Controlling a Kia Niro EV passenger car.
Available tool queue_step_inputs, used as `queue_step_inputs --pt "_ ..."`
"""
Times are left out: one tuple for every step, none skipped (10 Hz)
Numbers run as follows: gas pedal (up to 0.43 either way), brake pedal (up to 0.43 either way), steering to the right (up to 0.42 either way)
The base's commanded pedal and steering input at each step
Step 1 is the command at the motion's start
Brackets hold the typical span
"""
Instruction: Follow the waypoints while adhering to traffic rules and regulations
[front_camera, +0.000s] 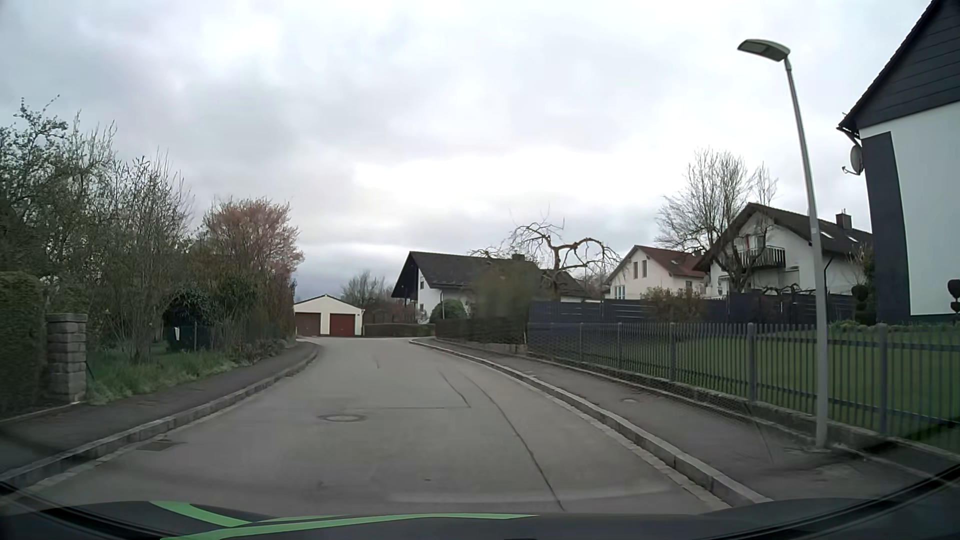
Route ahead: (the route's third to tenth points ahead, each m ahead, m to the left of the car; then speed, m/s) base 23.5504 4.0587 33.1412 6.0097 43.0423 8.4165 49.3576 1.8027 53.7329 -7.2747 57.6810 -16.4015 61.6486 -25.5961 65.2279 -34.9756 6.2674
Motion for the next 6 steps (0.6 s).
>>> queue_step_inputs --pt "0.15 0.0 -0.024" --pt "0.138 0.0 -0.025" --pt "0.13 0.0 -0.026" --pt "0.13 0.0 -0.028" --pt "0.13 0.0 -0.03" --pt "0.13 0.0 -0.031"
